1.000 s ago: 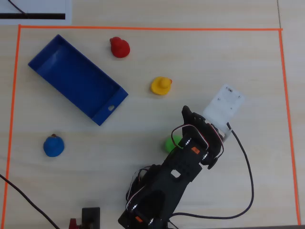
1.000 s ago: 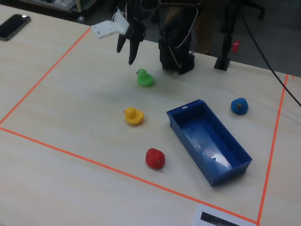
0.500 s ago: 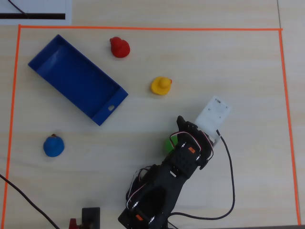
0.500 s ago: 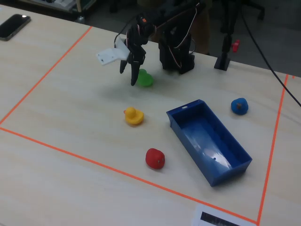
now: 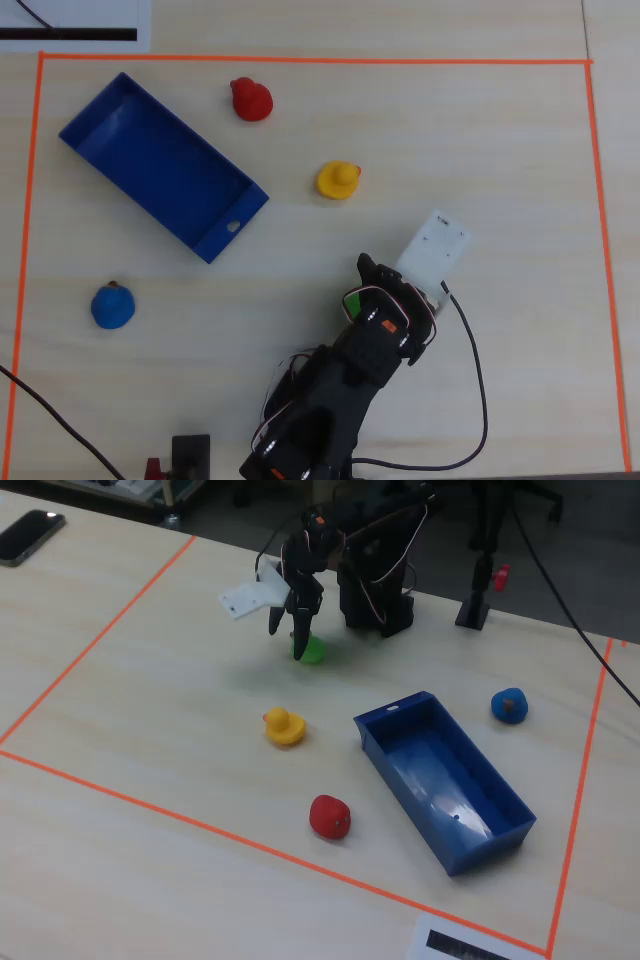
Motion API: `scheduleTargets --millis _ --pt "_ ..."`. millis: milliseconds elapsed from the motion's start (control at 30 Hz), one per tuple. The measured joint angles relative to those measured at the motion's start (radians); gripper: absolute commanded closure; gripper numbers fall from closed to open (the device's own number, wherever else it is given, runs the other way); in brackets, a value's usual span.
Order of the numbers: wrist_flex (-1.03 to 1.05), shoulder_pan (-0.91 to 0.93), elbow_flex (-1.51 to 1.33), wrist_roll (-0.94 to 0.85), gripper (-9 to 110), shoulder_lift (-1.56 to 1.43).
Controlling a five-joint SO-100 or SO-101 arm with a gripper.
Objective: Grasp green duck and put it into box.
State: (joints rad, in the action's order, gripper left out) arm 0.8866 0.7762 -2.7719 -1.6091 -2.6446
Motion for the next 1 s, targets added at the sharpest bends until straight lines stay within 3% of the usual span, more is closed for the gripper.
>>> scheduleTargets --millis 733,1000 --pt "-0.071 -0.002 -0.175 -0.028 61 -0.123" --pt "0.008 -0.012 -0.175 -0.034 61 -0.176"
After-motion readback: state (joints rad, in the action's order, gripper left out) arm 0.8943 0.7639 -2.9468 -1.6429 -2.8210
